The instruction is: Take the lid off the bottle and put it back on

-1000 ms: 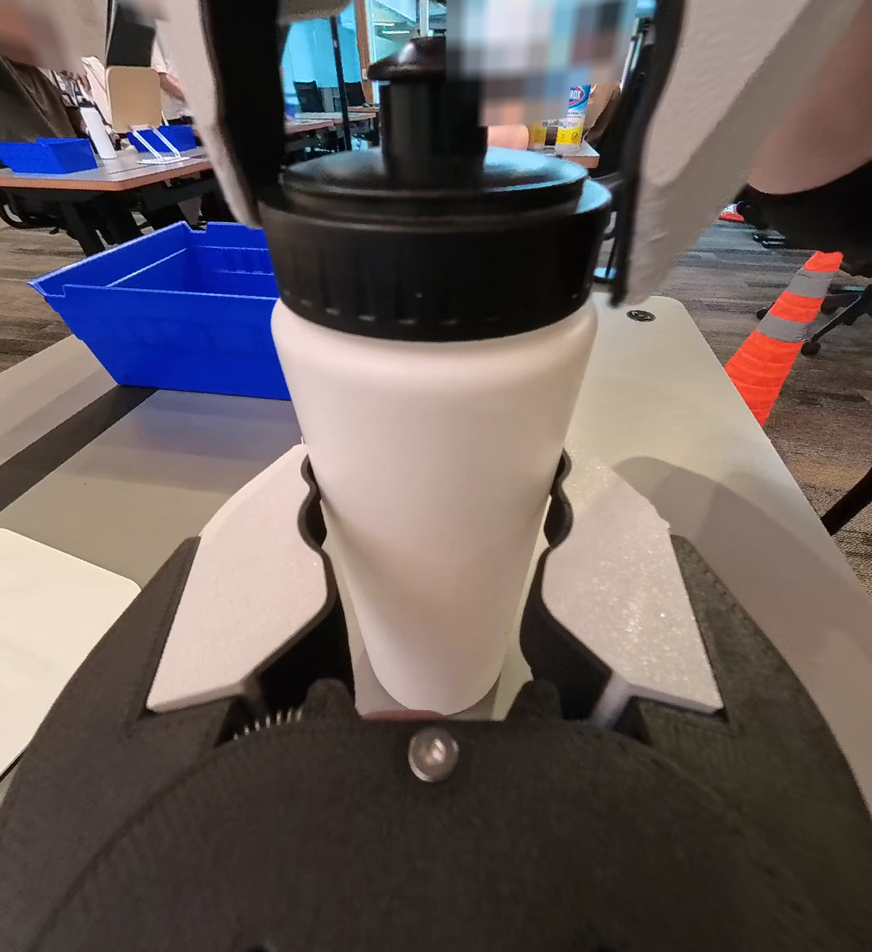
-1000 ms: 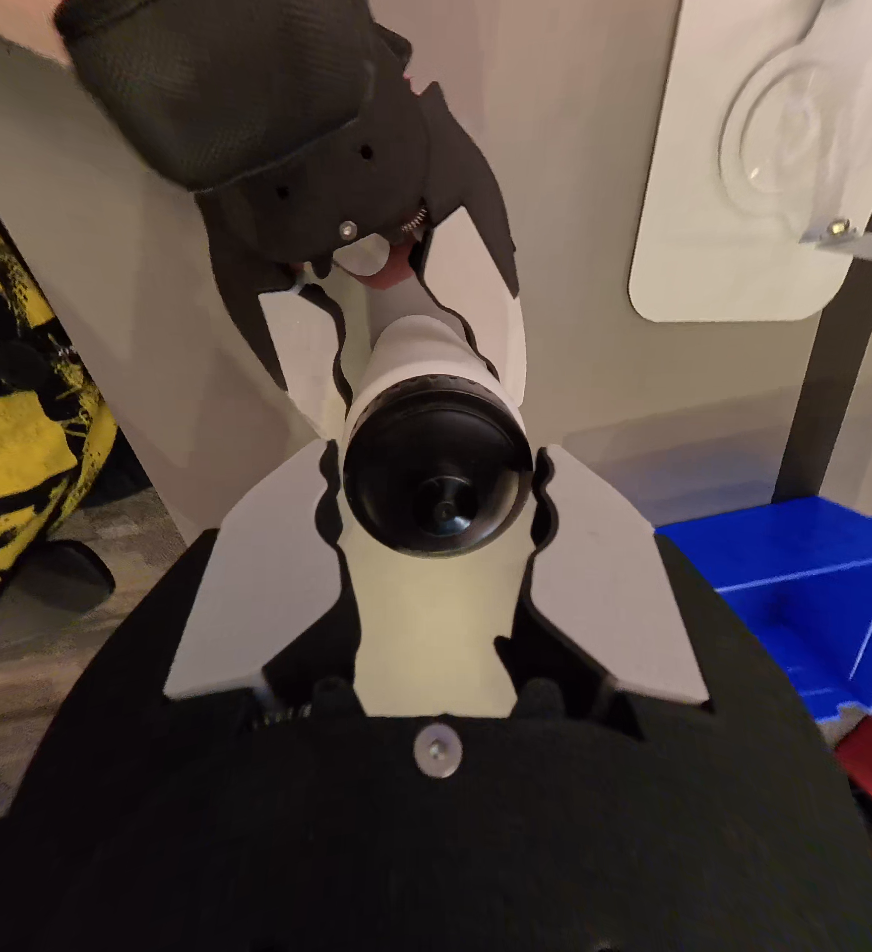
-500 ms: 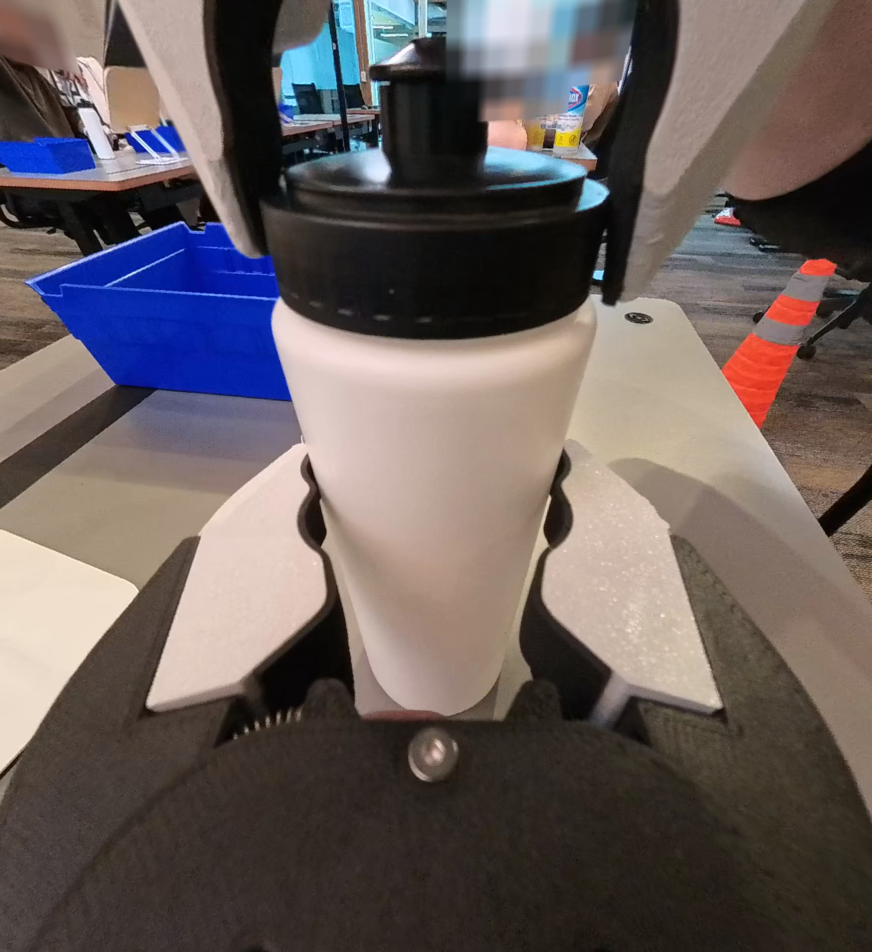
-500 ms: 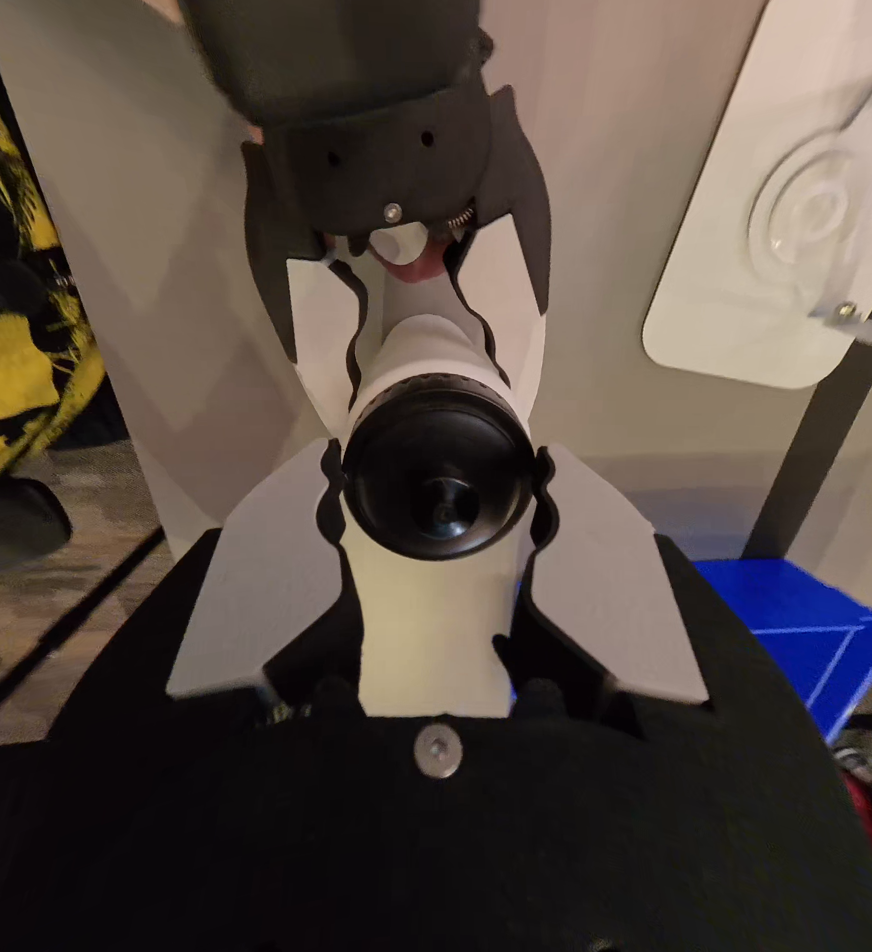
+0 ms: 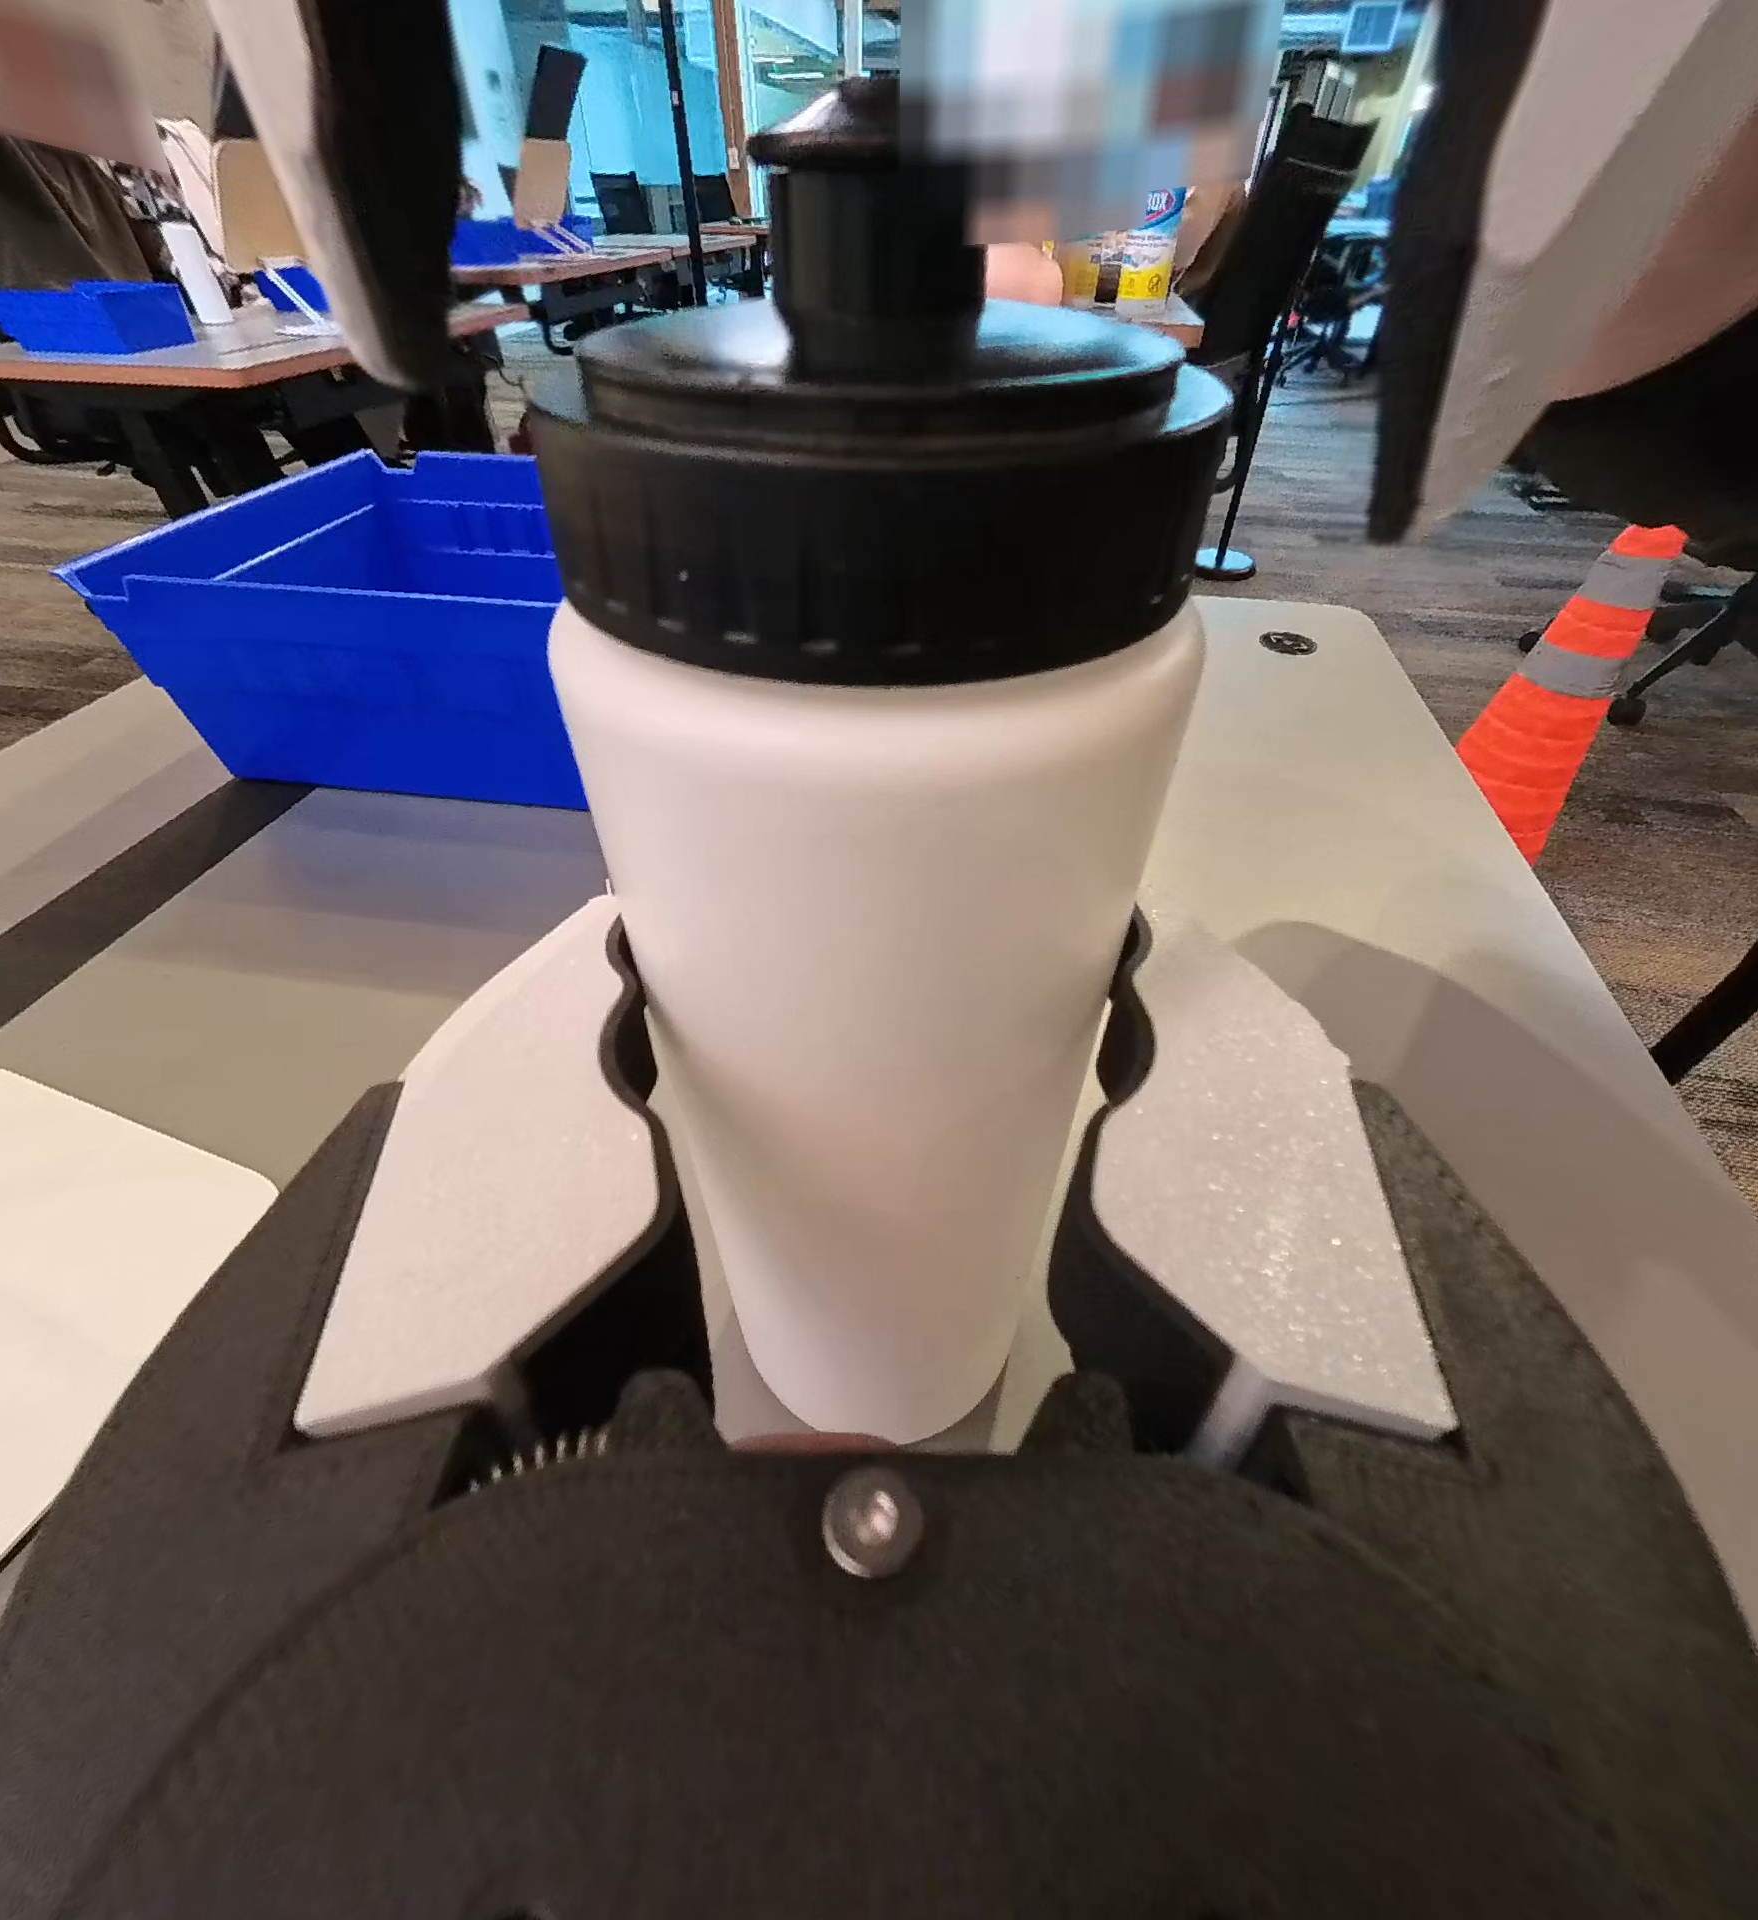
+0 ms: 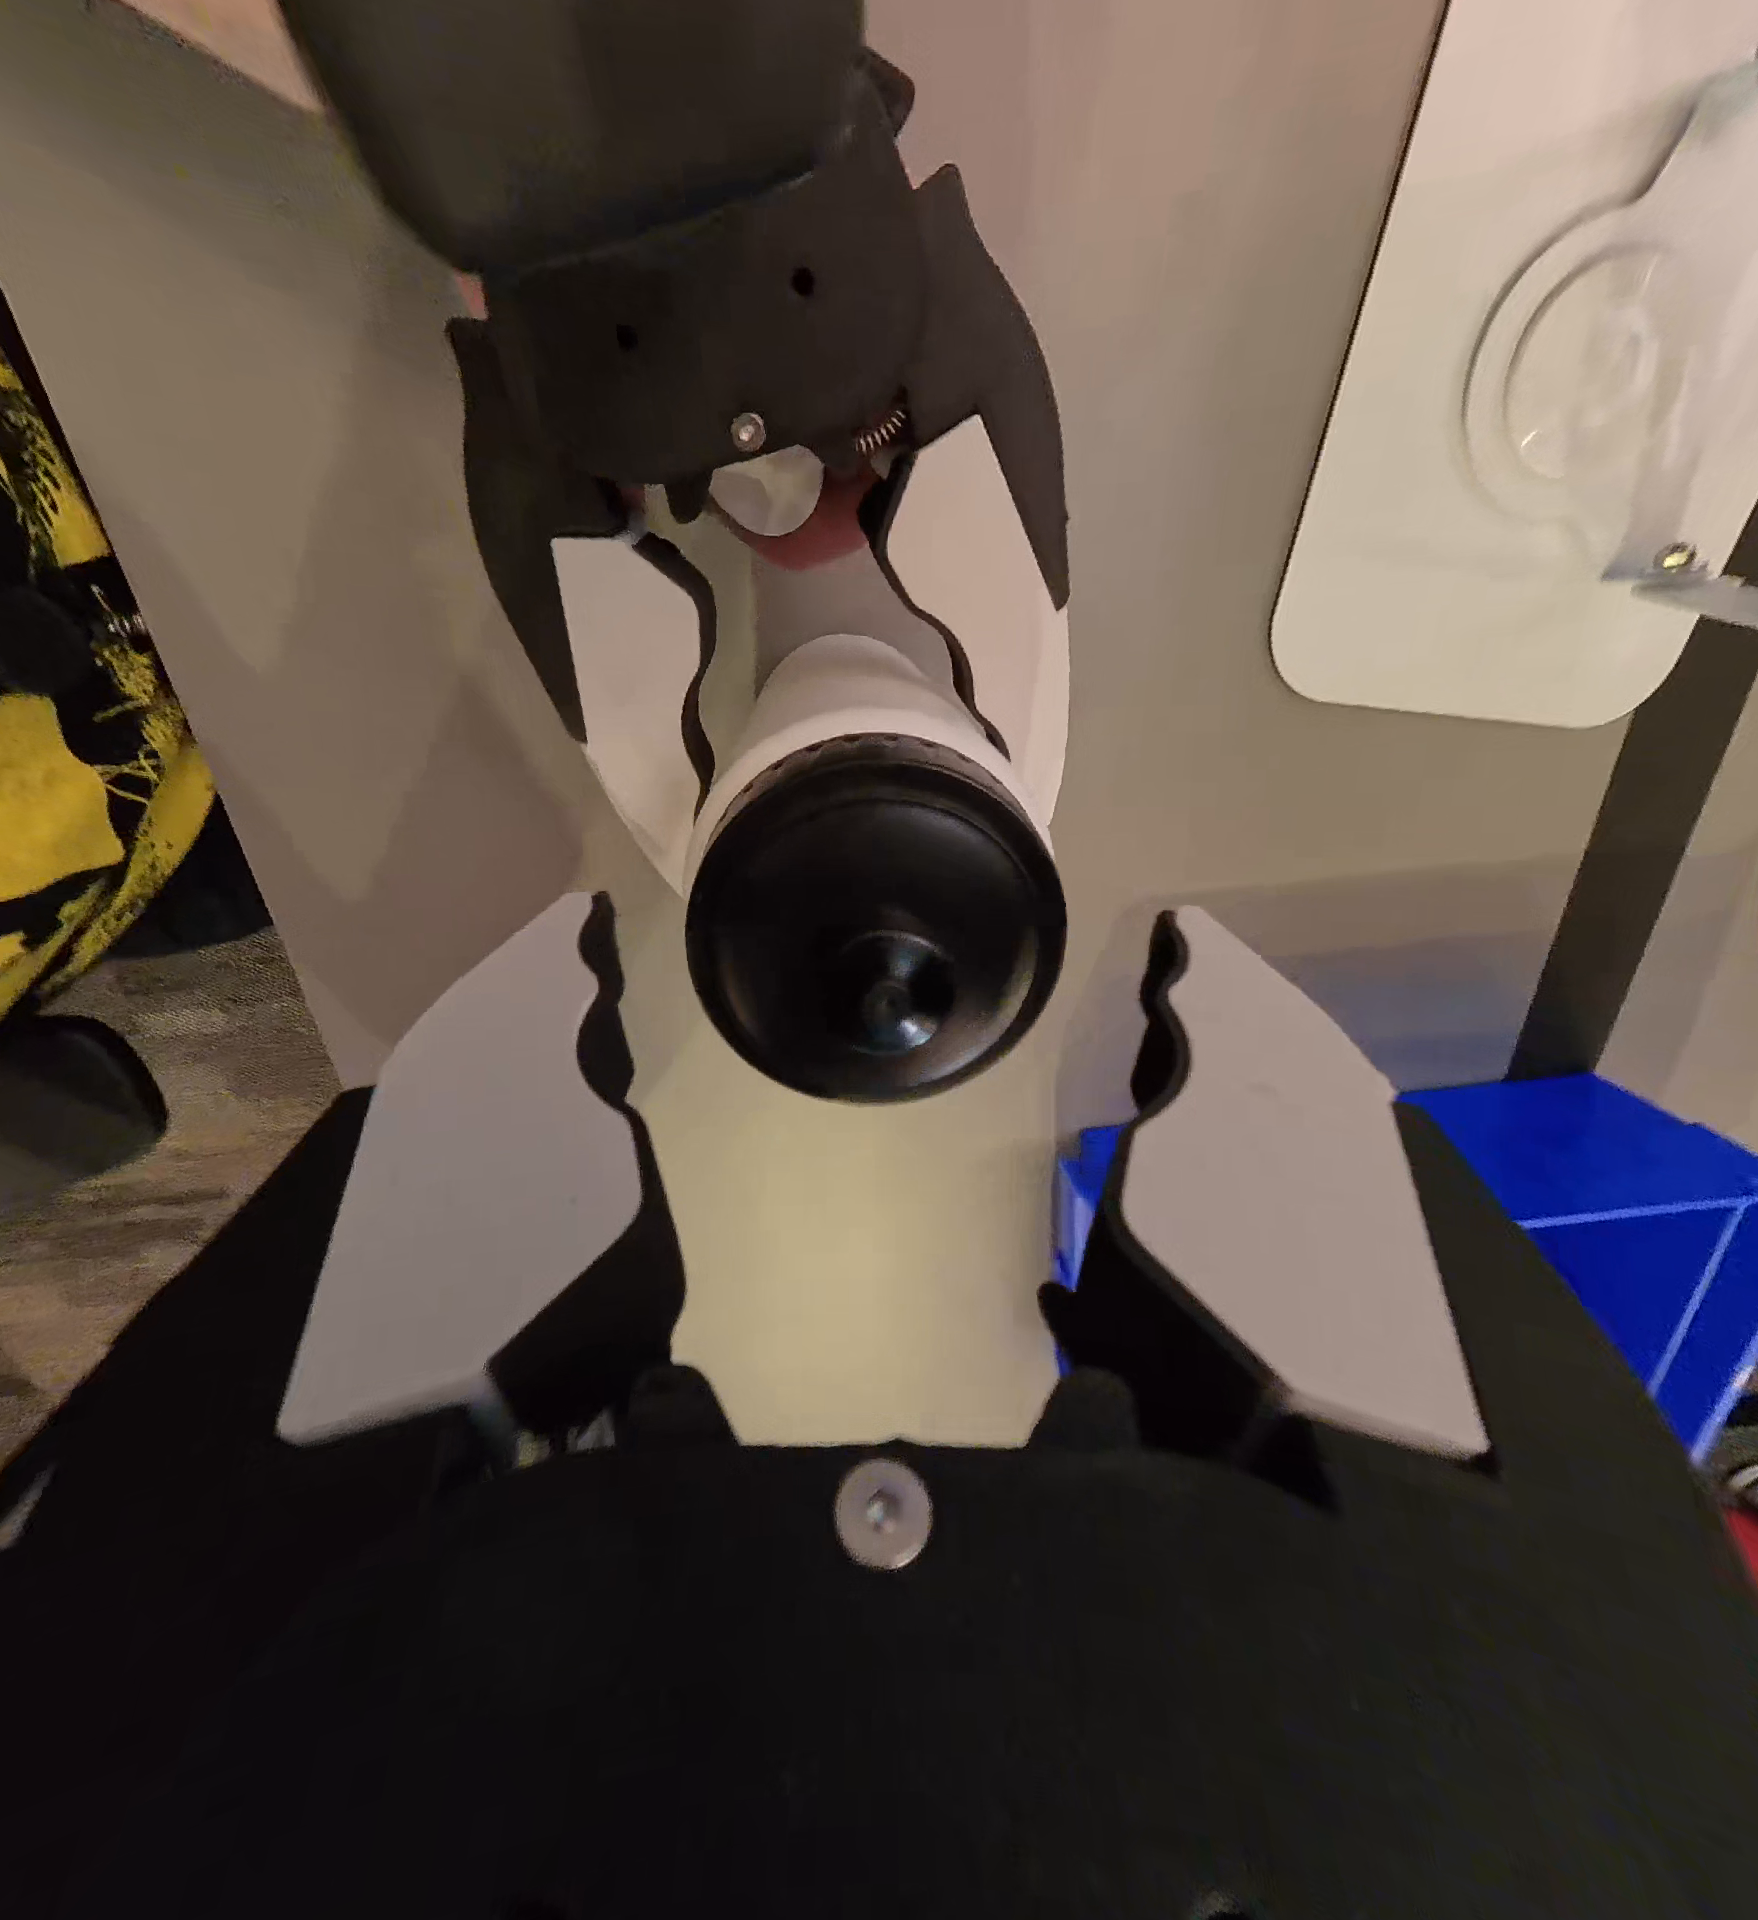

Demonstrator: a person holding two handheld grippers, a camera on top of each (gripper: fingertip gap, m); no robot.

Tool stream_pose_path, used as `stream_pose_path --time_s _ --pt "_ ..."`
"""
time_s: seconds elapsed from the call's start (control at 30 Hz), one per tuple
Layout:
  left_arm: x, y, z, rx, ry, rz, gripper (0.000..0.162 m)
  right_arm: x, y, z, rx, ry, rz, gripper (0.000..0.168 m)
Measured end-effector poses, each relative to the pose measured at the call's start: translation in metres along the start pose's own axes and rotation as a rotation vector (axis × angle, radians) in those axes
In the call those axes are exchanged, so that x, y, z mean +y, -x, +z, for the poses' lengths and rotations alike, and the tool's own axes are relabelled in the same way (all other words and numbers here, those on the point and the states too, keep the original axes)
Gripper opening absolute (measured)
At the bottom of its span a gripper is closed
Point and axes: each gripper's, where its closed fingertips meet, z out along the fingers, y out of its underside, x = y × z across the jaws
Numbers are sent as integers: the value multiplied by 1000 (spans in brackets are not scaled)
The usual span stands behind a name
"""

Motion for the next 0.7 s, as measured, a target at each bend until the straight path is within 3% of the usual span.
stream_pose_path --time_s 0.23,0.53,0.7 --pt "0 0 0 0 -2 -2 85 6 0 11 12 61 -139 76" --pt "1 0 0 9 2 -9 84 4 1 10 -8 53 98 75" --pt "1 -1 0 10 3 -3 84 4 3 10 5 51 91 75"
